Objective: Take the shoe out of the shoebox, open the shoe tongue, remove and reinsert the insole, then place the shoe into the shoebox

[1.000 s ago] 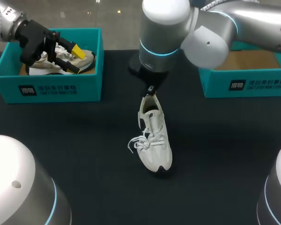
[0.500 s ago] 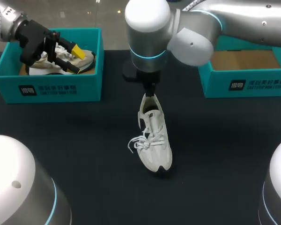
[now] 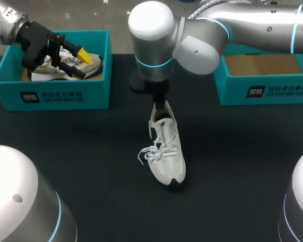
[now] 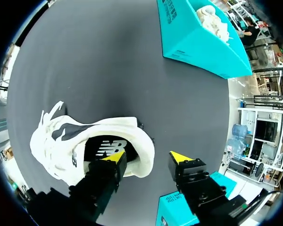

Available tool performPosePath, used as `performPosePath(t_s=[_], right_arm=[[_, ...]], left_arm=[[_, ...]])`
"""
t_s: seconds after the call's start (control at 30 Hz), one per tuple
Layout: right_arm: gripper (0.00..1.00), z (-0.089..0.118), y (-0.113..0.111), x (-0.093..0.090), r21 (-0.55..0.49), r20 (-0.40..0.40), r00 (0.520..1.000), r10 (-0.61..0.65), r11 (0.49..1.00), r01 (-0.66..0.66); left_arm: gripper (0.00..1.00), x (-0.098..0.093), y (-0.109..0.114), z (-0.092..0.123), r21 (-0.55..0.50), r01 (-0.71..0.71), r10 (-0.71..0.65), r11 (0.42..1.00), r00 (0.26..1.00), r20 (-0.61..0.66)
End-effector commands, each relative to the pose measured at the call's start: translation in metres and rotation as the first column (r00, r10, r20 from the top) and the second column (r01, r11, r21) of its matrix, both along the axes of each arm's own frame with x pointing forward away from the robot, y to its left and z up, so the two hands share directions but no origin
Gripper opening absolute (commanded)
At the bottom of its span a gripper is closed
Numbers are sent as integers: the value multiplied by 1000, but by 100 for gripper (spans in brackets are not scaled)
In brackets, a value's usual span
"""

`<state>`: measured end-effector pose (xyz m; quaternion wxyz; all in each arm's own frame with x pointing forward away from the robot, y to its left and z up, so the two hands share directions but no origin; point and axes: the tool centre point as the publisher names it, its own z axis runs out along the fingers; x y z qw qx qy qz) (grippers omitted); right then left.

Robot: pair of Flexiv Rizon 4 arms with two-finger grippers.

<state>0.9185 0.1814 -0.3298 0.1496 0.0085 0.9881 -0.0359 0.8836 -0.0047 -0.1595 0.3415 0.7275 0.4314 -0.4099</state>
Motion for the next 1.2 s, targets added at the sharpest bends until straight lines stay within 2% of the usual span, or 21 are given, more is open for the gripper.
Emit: performPosePath(t_s=[0.03, 0.23, 0.6, 0.67, 0.8, 0.87, 0.9, 0.93, 0.97, 1.2], right_arm=[[65, -11, -3, 7, 4, -10, 1000, 10, 1000, -10], [72, -30, -2, 13, -4, -13, 999, 48, 999, -48], [66, -54, -8, 22, -38, -35, 997, 63, 997, -64], [51, -55, -9, 22, -42, -39, 997, 65, 997, -66], [40, -56, -12, 21, -48, -53, 996, 71, 996, -74], [31, -58, -13, 20, -52, -56, 996, 73, 996, -76], [24, -59, -14, 20, -53, -57, 996, 72, 996, -75], [8, -59, -14, 20, -58, -58, 996, 70, 996, -73], [0, -59, -15, 20, -59, -58, 996, 67, 996, -70], [0, -45, -16, 19, -65, -63, 998, 14, 998, -19]], left_arm=[[100, 0, 1, 0, 3, 1, -1, 1000, 1000, 1], [100, 0, 1, 0, 3, 1, -1, 1000, 1000, 1], [100, 0, 1, 0, 3, 1, -1, 1000, 1000, 1], [100, 0, 1, 0, 3, 1, -1, 1000, 1000, 1], [100, 0, 1, 0, 3, 1, -1, 1000, 1000, 1], [100, 0, 1, 0, 3, 1, -1, 1000, 1000, 1], [100, 0, 1, 0, 3, 1, -1, 1000, 1000, 1], [100, 0, 1, 0, 3, 1, -1, 1000, 1000, 1], [100, 0, 1, 0, 3, 1, -1, 1000, 1000, 1], [100, 0, 1, 0, 3, 1, -1, 1000, 1000, 1]])
